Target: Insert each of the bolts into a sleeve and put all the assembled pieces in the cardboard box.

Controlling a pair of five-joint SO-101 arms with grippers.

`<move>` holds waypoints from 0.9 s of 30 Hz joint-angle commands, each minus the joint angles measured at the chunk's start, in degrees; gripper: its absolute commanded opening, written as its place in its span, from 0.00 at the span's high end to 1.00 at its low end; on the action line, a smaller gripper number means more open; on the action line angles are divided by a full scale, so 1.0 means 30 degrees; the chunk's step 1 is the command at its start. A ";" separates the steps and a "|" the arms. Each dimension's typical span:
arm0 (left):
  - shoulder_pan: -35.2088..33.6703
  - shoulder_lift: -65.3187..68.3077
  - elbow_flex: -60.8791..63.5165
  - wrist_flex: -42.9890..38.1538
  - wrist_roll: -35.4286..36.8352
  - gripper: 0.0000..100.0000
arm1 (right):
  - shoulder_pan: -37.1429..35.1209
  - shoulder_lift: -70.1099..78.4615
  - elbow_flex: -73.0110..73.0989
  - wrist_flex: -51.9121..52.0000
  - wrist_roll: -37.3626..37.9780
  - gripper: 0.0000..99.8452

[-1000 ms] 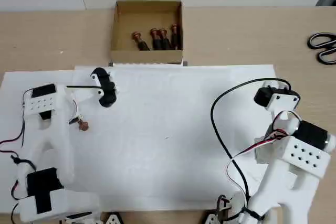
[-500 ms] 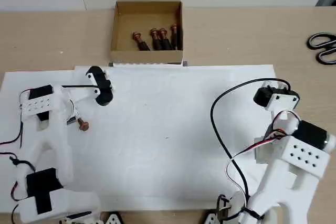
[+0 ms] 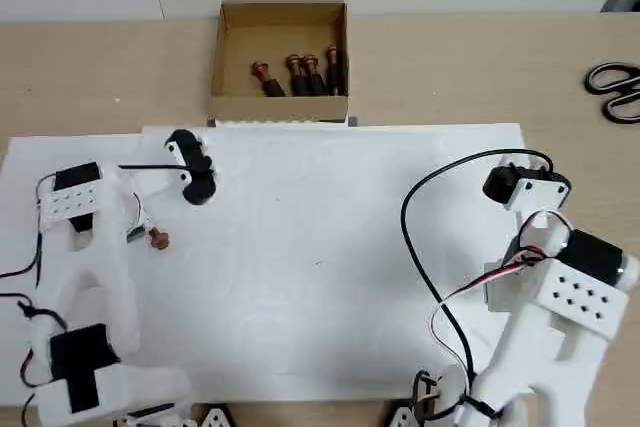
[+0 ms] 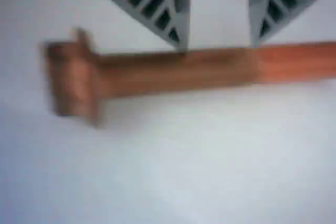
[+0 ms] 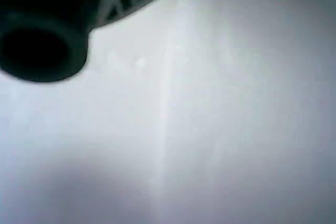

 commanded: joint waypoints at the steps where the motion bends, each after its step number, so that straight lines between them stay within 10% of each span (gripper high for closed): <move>1: 0.0000 -0.1788 0.0015 0.1553 -0.5011 0.92 | 0.0132 -0.0454 -0.0117 -0.0278 0.0029 1.00; 27: -0.0117 -0.3692 0.3062 -0.0147 -0.0029 0.99 | 0.0220 -0.0630 -0.0117 0.0190 0.0029 1.00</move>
